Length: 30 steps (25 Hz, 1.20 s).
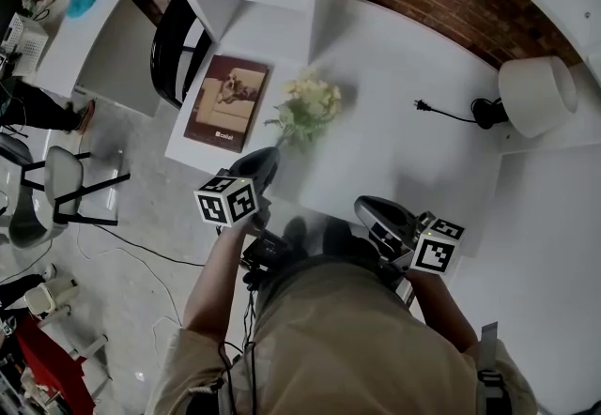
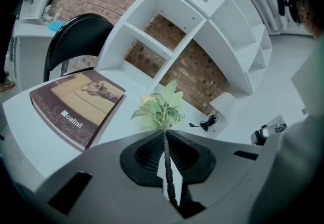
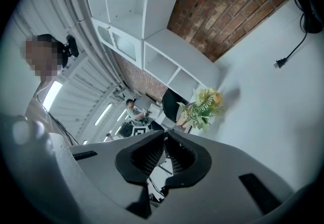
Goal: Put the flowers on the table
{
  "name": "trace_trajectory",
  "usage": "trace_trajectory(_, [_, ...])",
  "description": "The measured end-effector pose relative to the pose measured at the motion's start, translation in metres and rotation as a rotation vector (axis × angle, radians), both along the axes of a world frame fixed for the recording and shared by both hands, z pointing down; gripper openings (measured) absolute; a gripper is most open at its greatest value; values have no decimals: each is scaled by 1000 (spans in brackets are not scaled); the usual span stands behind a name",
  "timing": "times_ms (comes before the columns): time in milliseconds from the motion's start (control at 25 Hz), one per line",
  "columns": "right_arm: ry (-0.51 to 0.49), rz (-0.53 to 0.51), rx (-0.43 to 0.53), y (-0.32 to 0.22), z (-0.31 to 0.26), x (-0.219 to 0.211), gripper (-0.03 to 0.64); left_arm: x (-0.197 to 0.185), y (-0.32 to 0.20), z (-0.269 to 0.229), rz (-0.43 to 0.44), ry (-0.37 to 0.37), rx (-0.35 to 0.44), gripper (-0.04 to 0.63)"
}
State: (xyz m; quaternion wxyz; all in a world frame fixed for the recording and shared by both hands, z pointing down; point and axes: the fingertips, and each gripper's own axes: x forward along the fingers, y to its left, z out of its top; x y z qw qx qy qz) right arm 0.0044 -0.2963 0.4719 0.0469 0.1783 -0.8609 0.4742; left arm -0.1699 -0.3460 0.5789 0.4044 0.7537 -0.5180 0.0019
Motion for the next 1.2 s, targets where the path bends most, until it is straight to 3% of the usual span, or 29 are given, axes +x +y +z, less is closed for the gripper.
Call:
trace_trajectory(520, [19,-5,-2,-2,3,4,35,-21,-18,18,71,-25,-3,25])
trace_trajectory(1200, [31,-2,-11,1,12,10,35,-12,-19,42,-10,79,-21,25])
